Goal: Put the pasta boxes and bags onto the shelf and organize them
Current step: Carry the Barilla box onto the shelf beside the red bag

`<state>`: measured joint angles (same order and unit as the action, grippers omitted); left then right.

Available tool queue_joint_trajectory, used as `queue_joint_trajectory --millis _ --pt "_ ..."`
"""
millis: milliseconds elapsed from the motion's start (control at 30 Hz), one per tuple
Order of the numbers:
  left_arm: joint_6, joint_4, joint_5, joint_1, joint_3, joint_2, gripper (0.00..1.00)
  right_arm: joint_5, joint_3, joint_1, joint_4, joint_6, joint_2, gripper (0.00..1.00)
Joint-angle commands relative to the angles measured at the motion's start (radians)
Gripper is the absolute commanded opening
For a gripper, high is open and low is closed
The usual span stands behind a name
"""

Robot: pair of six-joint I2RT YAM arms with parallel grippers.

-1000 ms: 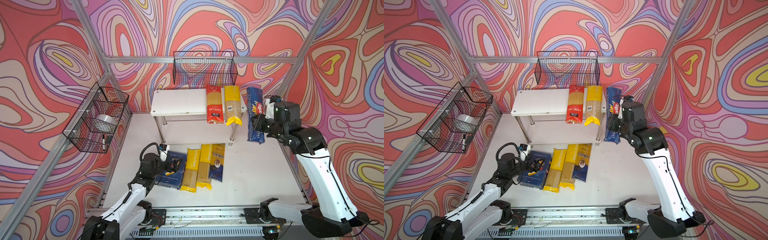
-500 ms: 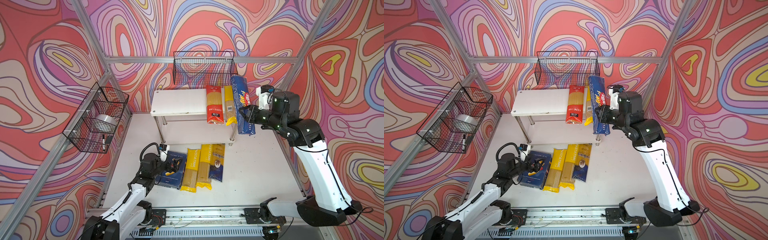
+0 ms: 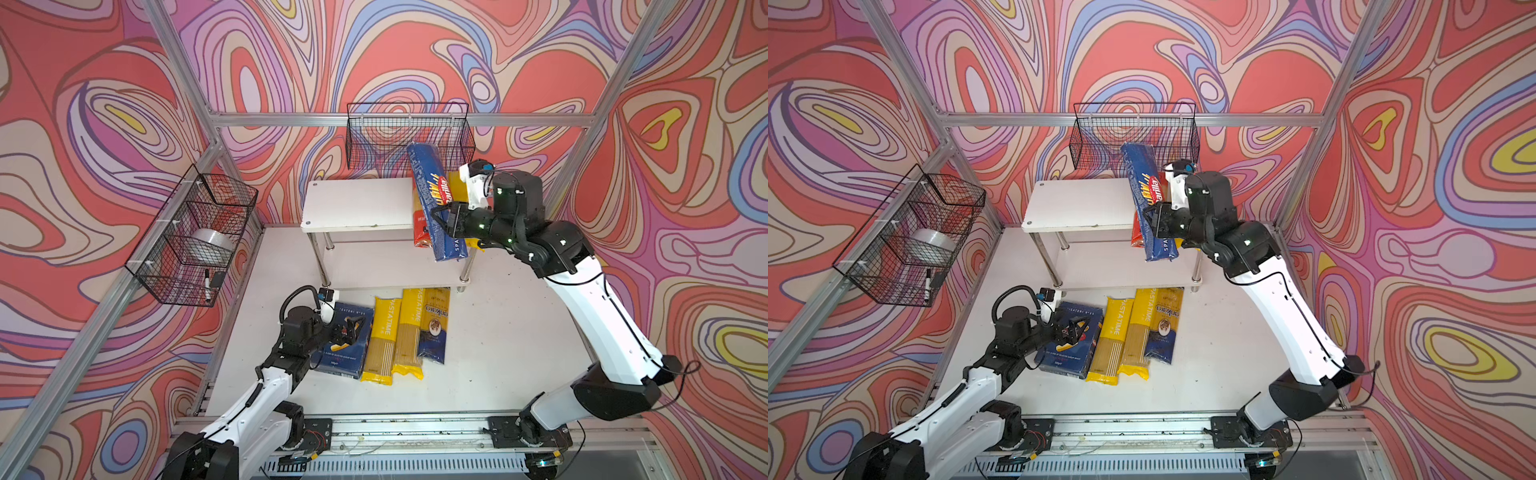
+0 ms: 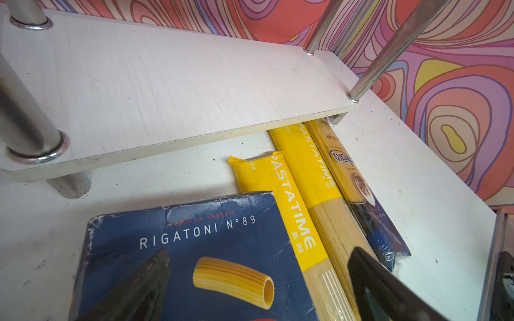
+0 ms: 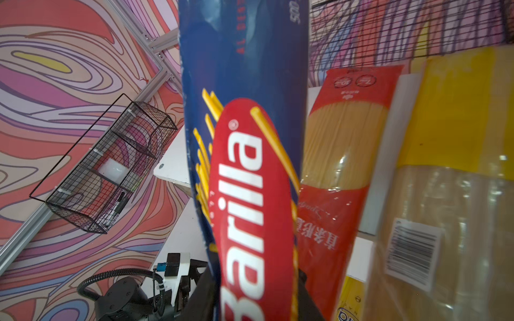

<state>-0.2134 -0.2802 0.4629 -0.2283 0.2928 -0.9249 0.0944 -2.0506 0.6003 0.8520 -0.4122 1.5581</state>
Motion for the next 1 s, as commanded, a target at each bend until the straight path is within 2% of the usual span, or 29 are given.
queue_joint_trajectory --millis 0,200,600,967 --pt "0.006 -0.004 -0.005 -0.003 0.018 0.009 1.0 -0.021 -0.113 0.055 -0.182 0.014 0.037 0.2" --pt "0.008 0.002 -0.006 -0.003 0.019 0.019 1.0 -0.044 -0.167 0.091 -0.216 0.005 0.118 0.21" --pt "0.005 -0.004 -0.006 -0.003 0.017 0.012 1.0 -0.107 -0.261 0.098 -0.257 0.014 0.261 0.23" --pt "0.007 0.001 0.007 -0.003 0.029 -0.015 1.0 -0.218 -0.27 0.098 -0.272 0.039 0.307 0.26"
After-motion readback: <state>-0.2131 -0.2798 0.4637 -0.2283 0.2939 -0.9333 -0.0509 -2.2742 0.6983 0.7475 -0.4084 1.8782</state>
